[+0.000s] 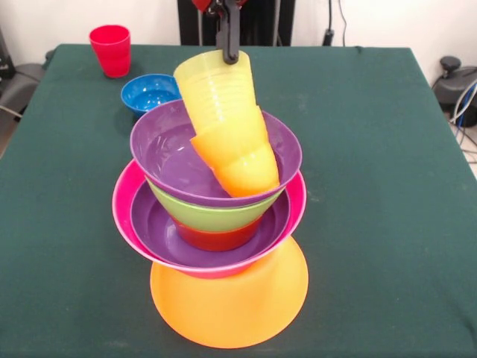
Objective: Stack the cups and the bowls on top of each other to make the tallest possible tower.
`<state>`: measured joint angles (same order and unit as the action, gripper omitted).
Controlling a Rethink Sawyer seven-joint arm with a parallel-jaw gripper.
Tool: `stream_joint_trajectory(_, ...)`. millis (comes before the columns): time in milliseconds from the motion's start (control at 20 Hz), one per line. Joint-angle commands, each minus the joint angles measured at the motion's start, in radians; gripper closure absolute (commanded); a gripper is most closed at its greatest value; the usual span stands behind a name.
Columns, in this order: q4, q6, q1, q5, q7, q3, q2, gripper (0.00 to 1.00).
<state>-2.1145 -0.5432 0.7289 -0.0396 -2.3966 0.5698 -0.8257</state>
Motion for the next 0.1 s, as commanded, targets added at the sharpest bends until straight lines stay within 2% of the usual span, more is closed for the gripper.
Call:
stream_joint_trajectory(50,0.024,0.232,-0.044,-0.084,-0.109,-0.033,-0.025,1.0)
stream_joint_trajectory(100,0.028,0.247,-0.04,-0.086,-0.106,-0.03,-0.028,1.0)
